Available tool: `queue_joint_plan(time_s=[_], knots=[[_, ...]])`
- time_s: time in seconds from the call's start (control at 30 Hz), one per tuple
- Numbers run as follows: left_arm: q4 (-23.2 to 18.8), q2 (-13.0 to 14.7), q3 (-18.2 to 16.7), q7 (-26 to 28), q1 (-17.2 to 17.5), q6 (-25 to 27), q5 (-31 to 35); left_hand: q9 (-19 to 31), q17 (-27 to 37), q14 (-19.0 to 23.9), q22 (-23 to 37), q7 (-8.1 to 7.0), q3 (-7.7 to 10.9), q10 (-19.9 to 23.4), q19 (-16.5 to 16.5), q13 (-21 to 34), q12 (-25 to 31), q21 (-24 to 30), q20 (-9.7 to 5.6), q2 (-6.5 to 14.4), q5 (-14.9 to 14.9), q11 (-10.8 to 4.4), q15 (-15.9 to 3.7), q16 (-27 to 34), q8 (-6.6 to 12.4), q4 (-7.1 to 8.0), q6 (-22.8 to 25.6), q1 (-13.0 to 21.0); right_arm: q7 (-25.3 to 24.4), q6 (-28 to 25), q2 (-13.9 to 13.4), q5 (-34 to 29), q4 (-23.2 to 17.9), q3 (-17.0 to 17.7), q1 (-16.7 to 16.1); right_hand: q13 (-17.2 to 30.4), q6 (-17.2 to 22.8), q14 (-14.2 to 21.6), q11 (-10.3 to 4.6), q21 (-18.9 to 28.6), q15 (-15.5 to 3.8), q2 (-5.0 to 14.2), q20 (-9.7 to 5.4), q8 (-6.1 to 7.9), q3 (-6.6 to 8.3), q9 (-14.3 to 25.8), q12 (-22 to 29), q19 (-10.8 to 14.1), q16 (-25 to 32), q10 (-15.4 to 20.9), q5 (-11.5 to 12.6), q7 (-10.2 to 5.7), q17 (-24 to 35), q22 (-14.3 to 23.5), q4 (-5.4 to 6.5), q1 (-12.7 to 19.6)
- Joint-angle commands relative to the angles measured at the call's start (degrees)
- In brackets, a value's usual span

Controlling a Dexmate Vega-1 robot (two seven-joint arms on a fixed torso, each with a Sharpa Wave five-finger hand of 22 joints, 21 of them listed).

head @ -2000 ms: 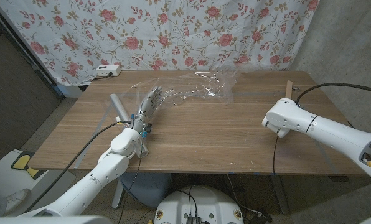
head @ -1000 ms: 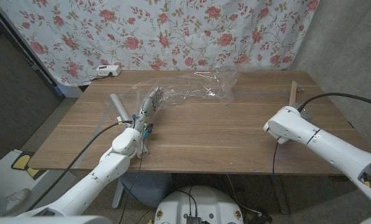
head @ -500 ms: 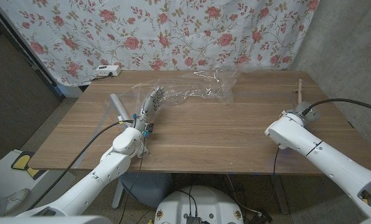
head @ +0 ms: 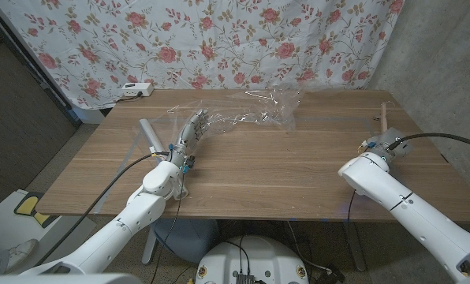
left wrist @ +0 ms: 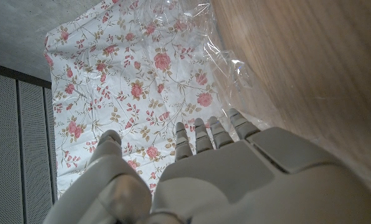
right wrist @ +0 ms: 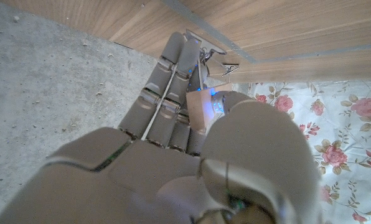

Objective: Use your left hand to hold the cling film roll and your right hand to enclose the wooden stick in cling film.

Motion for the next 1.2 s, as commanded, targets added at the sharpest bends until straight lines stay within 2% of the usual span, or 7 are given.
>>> queue_joint_plan(time_s=[0.03, 0.1, 0.47, 0.53, 0.7, 1.03, 1.2], knots=[[0.19, -0.12, 0.08, -0.26, -0.08, -0.09, -0.18, 0.29, 0.22, -0.02, 0.21, -0.07, 0.26, 0.39, 0.26, 0.14, 0.05, -0.07, -0.05, 0.15, 0.02, -0.02, -0.03, 0.20, 0.01, -0.14, 0.34, -0.12, 1.34, 8.95, 1.17, -5.88, -3.03, 4.52, -5.71, 0.56, 6.26, 0.61, -3.11, 1.35, -3.68, 2.32, -0.47, 0.23, 6.93, 0.50, 0.34, 0.52, 0.63, 2.25, -0.09, -6.14, 1.27, 1.08, -4.32, 2.66], [0.25, -0.15, 0.15, -0.30, -0.14, -0.07, -0.11, 0.29, 0.22, -0.04, 0.21, -0.09, 0.26, 0.40, 0.26, 0.14, 0.05, -0.07, -0.06, 0.15, 0.02, -0.02, -0.03, 0.19, 0.01, -0.14, 0.34, -0.13, 1.20, 10.32, 1.27, -6.71, -3.30, 4.87, -6.40, 0.91, 6.24, 0.94, -2.88, 2.30, -3.79, 2.24, -1.25, 0.21, 6.93, 0.76, 0.35, 1.08, 1.00, 2.03, -0.16, -6.25, 2.11, 1.56, -4.40, 2.74], [-0.09, -0.06, 0.20, -0.07, -0.10, 0.17, 0.03, 0.29, 0.22, -0.04, 0.21, -0.57, 0.29, 0.45, 0.32, 0.14, 0.07, -0.04, -0.03, 0.28, 0.04, -0.01, -0.04, 0.20, 0.23, -0.08, 0.97, -0.20, 0.09, 22.04, 3.14, -8.60, -4.79, 9.63, -11.99, 1.04, 6.63, 1.63, -2.54, 3.65, -3.84, 2.15, -1.85, 0.28, 7.04, 1.18, 0.13, 1.51, 1.69, 1.79, -0.22, -6.37, 3.76, 1.93, -4.57, 2.92], [-0.24, -0.06, 0.21, 0.01, -0.03, 0.23, 0.03, 0.29, 0.22, -0.05, 0.21, -0.51, 0.30, 0.46, 0.31, 0.14, 0.08, -0.05, -0.04, 0.32, 0.05, -0.02, -0.10, 0.20, 0.22, -0.07, 0.98, -0.21, 0.68, 28.08, 3.89, -7.06, -5.38, 12.32, -14.33, 1.05, 6.83, 1.79, -2.58, 3.88, -3.86, 2.12, -1.90, 0.36, 7.09, 1.27, 0.19, 1.51, 1.80, 2.05, -0.20, -6.34, 4.07, 1.99, -4.61, 2.95], [-0.40, 0.02, 0.25, -0.06, 0.03, 0.49, -0.08, 0.29, 0.23, -0.05, 0.21, -0.38, 0.31, 0.52, 0.30, 0.15, 0.10, -0.05, 0.01, 0.38, 0.05, -0.15, -0.07, 0.21, 0.20, -0.03, 0.98, -0.26, 1.79, 34.54, 3.87, -6.58, -5.56, 14.34, -16.58, 1.52, 6.95, 1.91, -2.69, 4.21, -3.80, 2.11, -1.88, 0.39, 7.17, 1.41, 0.39, 1.38, 1.90, 1.96, -0.17, -6.35, 4.54, 2.09, -4.61, 2.98], [-0.77, 0.21, 0.15, 0.11, -0.17, 0.57, 0.13, 0.29, 0.24, -0.05, 0.22, -0.30, 0.31, 0.45, 0.28, 0.15, 0.07, -0.06, 0.03, 0.45, 0.06, -0.05, -0.07, 0.21, 0.15, 0.03, 0.95, -0.37, 3.50, 39.06, 3.91, -6.87, -6.06, 15.61, -18.10, 1.84, 7.17, 1.86, -3.04, 4.94, -3.72, 2.08, -1.88, 0.39, 7.39, 1.67, 0.47, 0.84, 1.95, 2.16, -0.04, -6.46, 5.57, 2.33, -4.46, 2.90], [-0.99, 0.46, 0.16, 0.12, -0.29, 0.92, 0.26, 0.29, 0.24, -0.06, 0.22, -0.23, 0.32, 0.49, 0.27, 0.15, 0.09, -0.06, 0.05, 0.49, 0.06, 0.02, -0.03, 0.21, 0.18, 0.06, 1.08, -0.43, 4.71, 44.19, 3.60, -6.71, -5.23, 16.42, -19.04, 1.99, 7.18, 1.81, -3.22, 5.25, -3.68, 2.08, -1.86, 0.36, 7.46, 1.80, 0.50, 0.33, 1.96, 2.22, 0.01, -6.72, 6.10, 2.45, -4.30, 2.79]])
